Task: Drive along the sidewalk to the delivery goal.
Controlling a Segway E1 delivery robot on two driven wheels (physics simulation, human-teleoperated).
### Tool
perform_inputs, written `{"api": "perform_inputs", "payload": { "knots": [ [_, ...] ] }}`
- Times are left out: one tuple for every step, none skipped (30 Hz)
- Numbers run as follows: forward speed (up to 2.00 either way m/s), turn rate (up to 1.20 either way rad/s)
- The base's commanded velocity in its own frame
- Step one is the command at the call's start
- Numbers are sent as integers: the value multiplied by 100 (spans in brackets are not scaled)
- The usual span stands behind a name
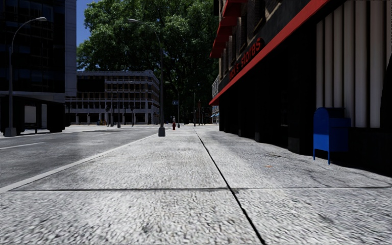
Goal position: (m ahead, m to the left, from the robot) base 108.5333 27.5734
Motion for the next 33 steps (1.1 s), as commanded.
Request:
{"api": "perform_inputs", "payload": {
  "knots": [
    [200,0],
    [200,0],
    [200,0],
    [200,0],
    [200,0],
    [200,0],
    [200,0],
    [200,0],
    [200,0],
    [200,0],
    [200,0],
    [200,0],
    [200,0],
    [200,0],
    [200,0],
    [200,0],
    [200,0],
    [200,0],
    [200,0],
    [200,0],
    [200,0],
    [200,0],
    [200,0],
    [200,0],
    [200,0],
    [200,0],
    [200,0],
    [200,0],
    [200,0],
    [200,0],
    [200,0],
    [200,0],
    [200,0]
  ]
}}
